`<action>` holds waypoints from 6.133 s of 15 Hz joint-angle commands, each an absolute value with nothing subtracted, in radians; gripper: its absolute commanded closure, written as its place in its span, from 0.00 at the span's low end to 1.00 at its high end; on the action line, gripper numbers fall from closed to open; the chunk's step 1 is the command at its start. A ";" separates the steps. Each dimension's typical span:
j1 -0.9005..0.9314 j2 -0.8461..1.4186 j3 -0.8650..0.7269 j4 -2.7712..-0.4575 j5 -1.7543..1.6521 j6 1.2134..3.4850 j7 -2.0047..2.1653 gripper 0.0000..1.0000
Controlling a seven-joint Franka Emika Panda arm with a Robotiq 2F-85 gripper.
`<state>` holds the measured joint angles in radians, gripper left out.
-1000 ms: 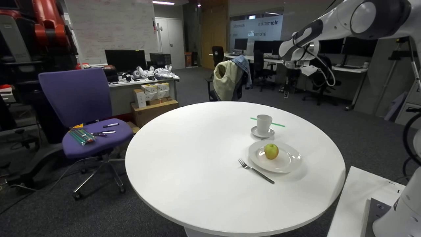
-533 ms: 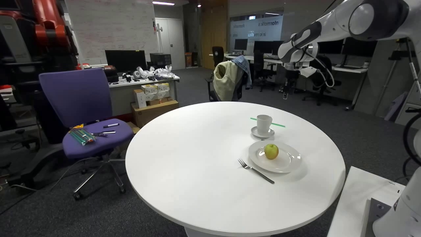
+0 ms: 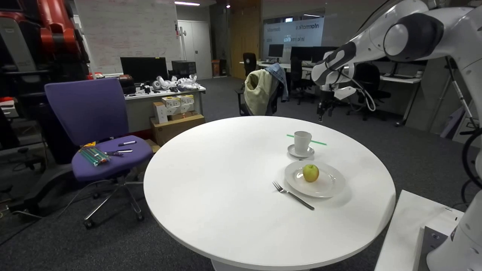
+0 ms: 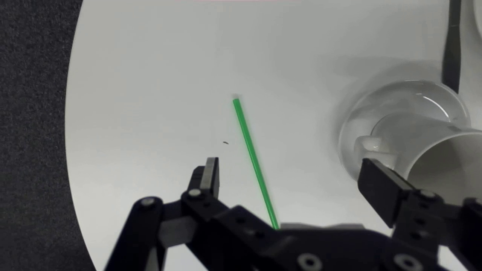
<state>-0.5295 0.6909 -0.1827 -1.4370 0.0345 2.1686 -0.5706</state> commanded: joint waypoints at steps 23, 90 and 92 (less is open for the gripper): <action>-0.604 1.147 -0.112 -0.821 -0.058 1.963 -0.796 0.00; -0.587 0.798 -0.142 -1.366 -0.091 2.116 -0.856 1.00; -0.586 0.750 -0.143 -1.443 -0.097 2.162 -0.858 1.00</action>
<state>-0.5949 0.8895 -0.1370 -1.2448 -0.0730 2.0811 -0.8320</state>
